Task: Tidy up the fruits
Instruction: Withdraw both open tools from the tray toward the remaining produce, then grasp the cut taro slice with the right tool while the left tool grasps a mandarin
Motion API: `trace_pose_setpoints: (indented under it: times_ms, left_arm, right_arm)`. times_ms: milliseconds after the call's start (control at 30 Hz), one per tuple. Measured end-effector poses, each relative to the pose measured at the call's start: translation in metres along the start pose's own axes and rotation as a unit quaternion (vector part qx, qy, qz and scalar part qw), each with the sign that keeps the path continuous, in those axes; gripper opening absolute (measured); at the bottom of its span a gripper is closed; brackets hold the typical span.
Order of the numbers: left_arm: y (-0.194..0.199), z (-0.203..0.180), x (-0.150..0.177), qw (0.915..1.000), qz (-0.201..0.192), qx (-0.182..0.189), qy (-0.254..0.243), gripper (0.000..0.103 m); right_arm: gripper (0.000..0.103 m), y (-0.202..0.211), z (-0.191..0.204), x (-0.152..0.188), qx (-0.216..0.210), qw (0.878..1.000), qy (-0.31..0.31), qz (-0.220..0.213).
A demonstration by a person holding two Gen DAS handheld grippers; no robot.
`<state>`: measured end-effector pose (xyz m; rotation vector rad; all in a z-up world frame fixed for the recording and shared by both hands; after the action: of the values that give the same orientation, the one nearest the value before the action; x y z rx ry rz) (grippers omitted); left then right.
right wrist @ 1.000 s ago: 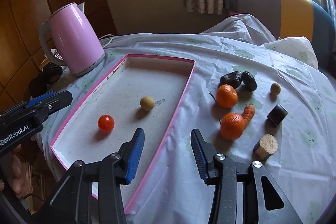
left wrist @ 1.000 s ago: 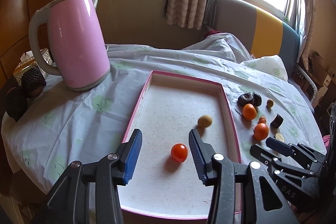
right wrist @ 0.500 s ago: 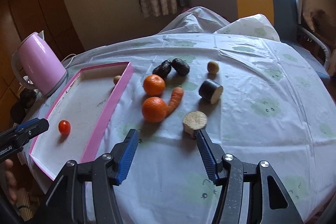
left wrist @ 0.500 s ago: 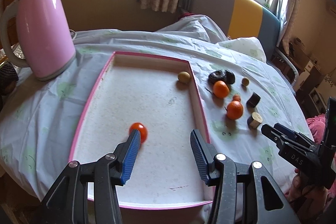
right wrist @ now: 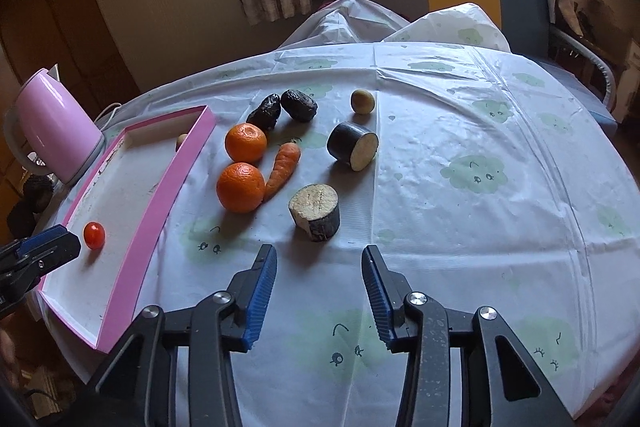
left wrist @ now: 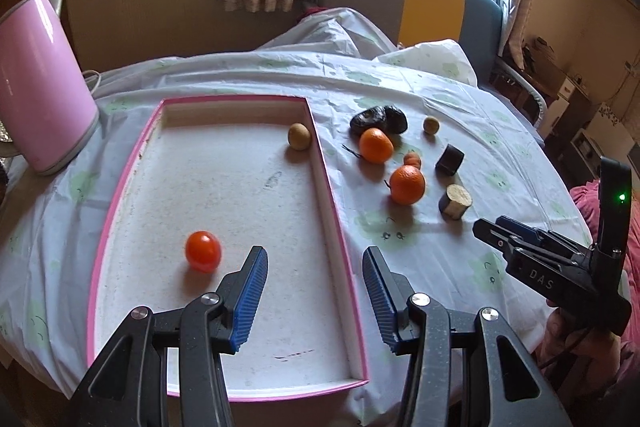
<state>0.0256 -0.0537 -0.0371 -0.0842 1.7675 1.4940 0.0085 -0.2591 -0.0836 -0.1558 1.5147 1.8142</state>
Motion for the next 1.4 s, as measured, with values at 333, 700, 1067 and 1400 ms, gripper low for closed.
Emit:
trace_pose_setpoints:
  times_ms: [333,700,1067,1400]
  left_arm:
    - [-0.017,-0.018,-0.009,0.9992,0.020,0.024,-0.023,0.050]
    - [-0.045,-0.040,-0.040,0.9968,0.019,0.054,-0.056,0.050]
    - [-0.084,-0.055,-0.067,0.9952,0.013,0.079,-0.056,0.050]
    - [-0.112,-0.065,-0.074,0.9943,0.027,0.090,-0.051,0.050]
  right_arm:
    - [0.045,-0.010,-0.005,-0.007,-0.003,1.000,-0.006,0.003]
    - [0.045,-0.031,0.006,-0.017,-0.003,1.000,0.012,0.003]
    - [0.033,-0.049,0.004,-0.017,0.020,0.999,0.042,-0.023]
    - [0.033,-0.052,-0.006,-0.019,0.001,0.999,0.024,-0.027]
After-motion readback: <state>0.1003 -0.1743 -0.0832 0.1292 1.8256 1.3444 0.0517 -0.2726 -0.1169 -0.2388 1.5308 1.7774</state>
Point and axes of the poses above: each gripper's, at about its wrist camera, not at the fingertips, and y roughly against the way its jaws point, z to its left, x to its underside, the point moved 2 cm from there along -y, roughly the way its jaws point, and after that the axes turned 15 degrees about -y, right-handed, at the moved point
